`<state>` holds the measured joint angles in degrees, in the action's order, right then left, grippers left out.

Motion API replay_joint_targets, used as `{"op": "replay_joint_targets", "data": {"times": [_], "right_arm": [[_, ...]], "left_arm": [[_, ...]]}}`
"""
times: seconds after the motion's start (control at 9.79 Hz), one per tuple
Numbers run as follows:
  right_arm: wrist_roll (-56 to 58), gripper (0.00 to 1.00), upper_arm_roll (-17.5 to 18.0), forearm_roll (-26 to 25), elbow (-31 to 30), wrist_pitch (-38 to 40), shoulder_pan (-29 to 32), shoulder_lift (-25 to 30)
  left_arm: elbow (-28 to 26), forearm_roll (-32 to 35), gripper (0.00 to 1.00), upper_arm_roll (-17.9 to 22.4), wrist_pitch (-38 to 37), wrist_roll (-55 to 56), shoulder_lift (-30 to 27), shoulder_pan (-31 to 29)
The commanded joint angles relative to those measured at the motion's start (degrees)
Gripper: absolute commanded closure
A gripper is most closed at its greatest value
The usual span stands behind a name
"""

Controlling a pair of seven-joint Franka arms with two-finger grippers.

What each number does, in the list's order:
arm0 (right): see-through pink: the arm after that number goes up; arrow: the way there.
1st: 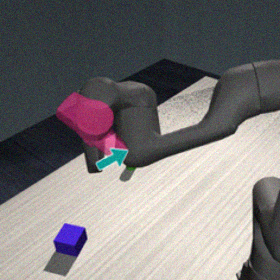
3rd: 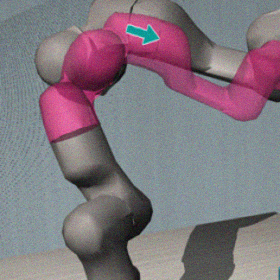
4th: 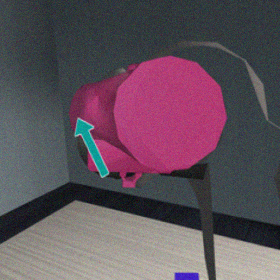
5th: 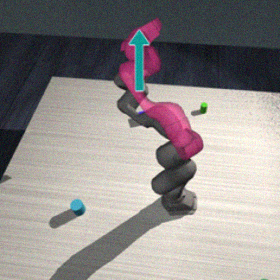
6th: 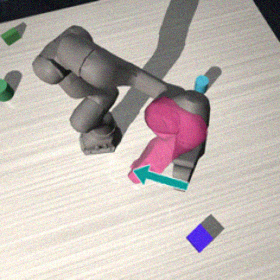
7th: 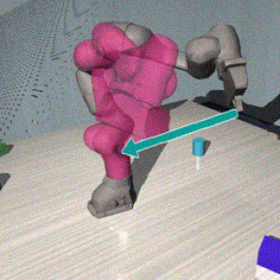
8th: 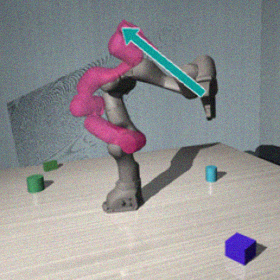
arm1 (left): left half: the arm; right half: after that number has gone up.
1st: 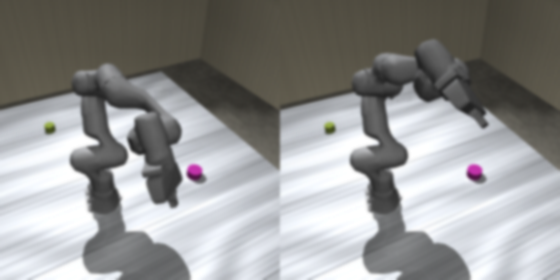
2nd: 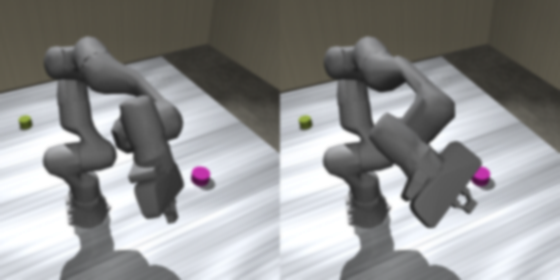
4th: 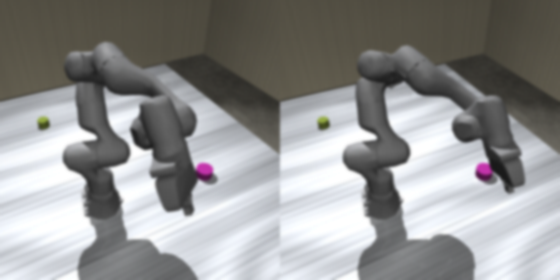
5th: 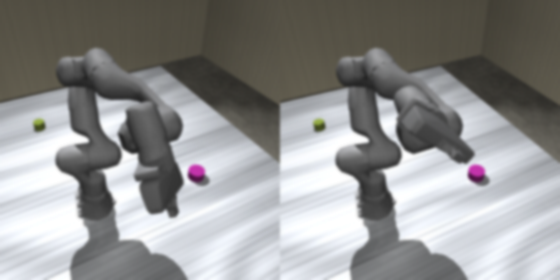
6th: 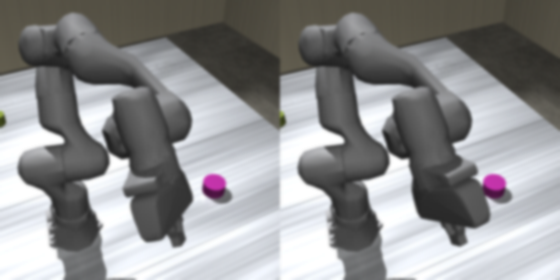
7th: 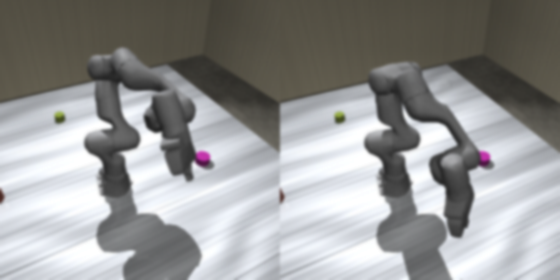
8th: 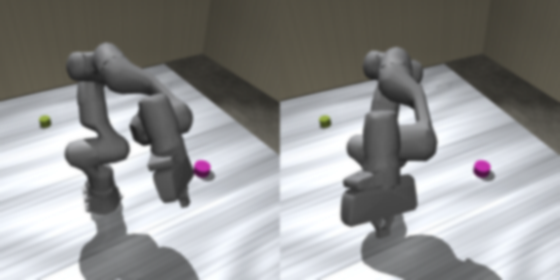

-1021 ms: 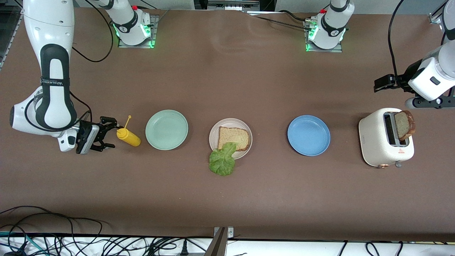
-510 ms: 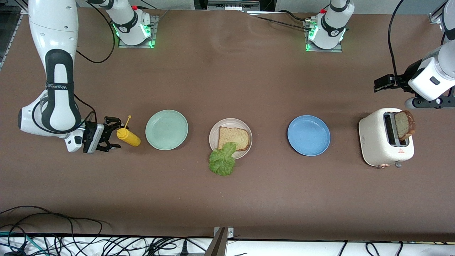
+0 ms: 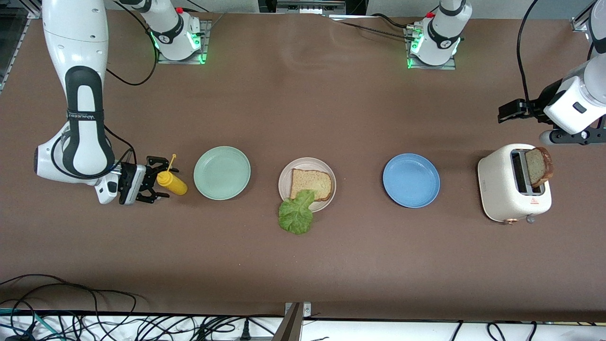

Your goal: Make sandwich on beige plate with both arms

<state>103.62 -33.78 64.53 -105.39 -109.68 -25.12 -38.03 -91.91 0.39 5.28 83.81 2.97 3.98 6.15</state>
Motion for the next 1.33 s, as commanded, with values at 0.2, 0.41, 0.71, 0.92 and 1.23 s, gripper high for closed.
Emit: {"op": "replay_joint_targets", "data": {"times": [0.2,0.41,0.71,0.92,1.23], "right_arm": [[1.7,0.68,0.8,1.4,1.0,0.8,0.9,-1.1],[0.4,0.85,0.5,1.2,1.4,0.8,0.8,-0.5],[-4.0,0.96,-0.9,-5.8,6.5,3.1,0.5,0.0],[-14.6,0.96,-0.9,-15.1,12.5,6.1,-0.1,1.0],[-29.8,0.96,-0.9,-25.7,19.9,8.3,-5.8,1.4]], "left_arm": [[0.0,2.3,0.00,0.1,-0.1,0.5,-1.7,-0.3],[0.0,2.3,0.00,-0.1,-0.1,0.5,-2.1,-1.5],[-0.5,2.3,0.00,-0.4,-0.1,0.5,-3.2,-1.2],[-0.9,2.3,0.00,-0.4,-0.1,0.5,-4.2,-1.0],[-1.0,2.3,0.00,-1.1,-0.1,0.5,-4.5,-1.8]]}}
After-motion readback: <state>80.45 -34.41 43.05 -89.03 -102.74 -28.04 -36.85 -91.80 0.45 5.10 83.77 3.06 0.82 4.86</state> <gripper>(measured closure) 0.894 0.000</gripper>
